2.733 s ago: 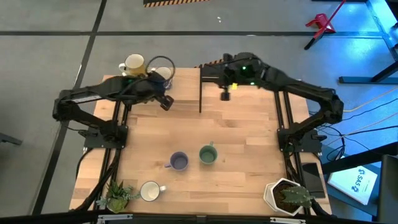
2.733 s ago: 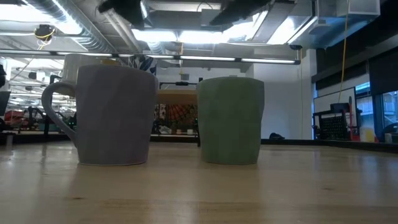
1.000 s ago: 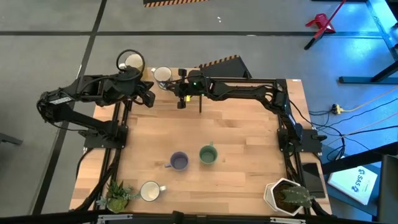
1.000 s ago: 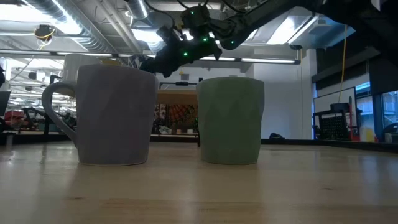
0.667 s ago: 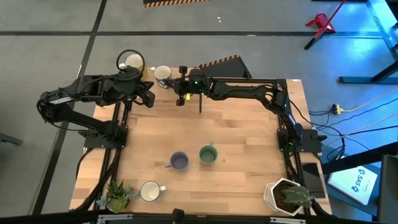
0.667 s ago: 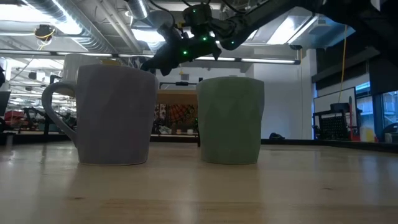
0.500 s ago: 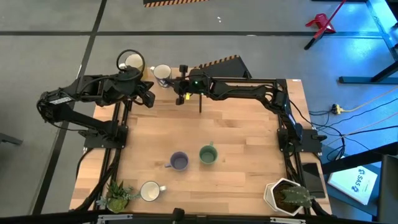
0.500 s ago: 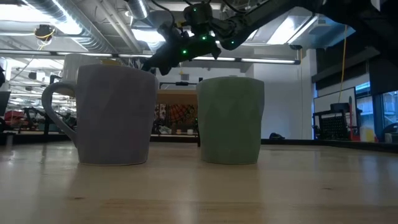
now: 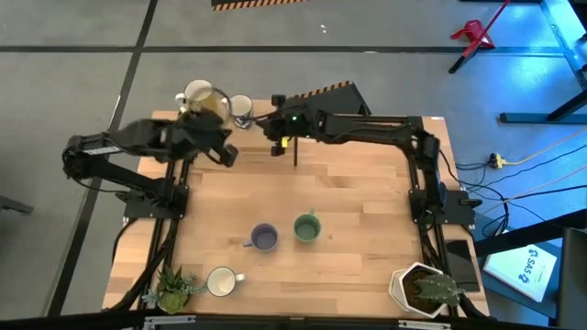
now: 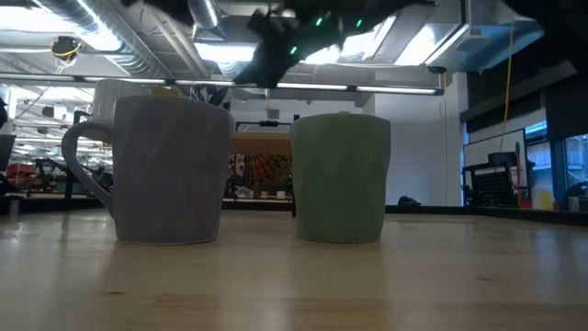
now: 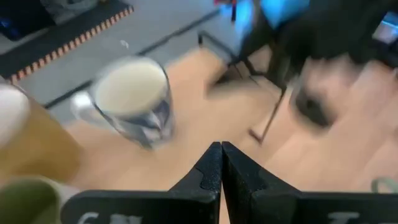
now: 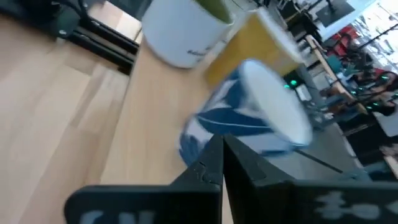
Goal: Place coffee mugs
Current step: Put the top blue cup on the shelf
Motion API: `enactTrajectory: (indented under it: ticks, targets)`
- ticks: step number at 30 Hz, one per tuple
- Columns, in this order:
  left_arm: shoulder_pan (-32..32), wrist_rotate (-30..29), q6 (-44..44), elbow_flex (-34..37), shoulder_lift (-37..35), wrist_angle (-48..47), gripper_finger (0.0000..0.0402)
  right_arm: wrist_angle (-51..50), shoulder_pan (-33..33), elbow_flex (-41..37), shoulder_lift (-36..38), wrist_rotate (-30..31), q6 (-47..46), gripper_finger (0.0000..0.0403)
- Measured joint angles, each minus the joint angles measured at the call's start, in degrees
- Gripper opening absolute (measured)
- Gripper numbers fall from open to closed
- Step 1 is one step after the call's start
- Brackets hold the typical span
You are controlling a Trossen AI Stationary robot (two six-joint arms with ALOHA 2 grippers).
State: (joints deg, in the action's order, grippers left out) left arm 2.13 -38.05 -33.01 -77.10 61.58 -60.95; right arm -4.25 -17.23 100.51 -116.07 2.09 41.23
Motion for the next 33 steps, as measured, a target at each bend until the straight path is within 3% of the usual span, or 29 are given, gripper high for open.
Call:
enactTrajectory:
  ticks: [4,10,16,33]
  targets:
    - [-1.3,0.8,-0.7,9.9,-0.4,11.9,0.0000,-6.0,-0.6,0.2,7.1,2.6,2.1,0.0000]
    - [-0.2,0.4,7.2,22.0,-1.1,30.2,0.0000,-10.8,-0.8,0.1,13.7,6.5,7.2,0.0000]
    - [4.2,10.4,17.0,30.7,-1.3,50.1,0.0000,-14.4,-0.8,0.1,18.8,7.4,8.7,0.0000]
    - [19.2,9.6,25.0,34.8,-1.2,57.5,0.0000,-19.7,-0.8,0.0,21.2,7.4,10.2,0.0000]
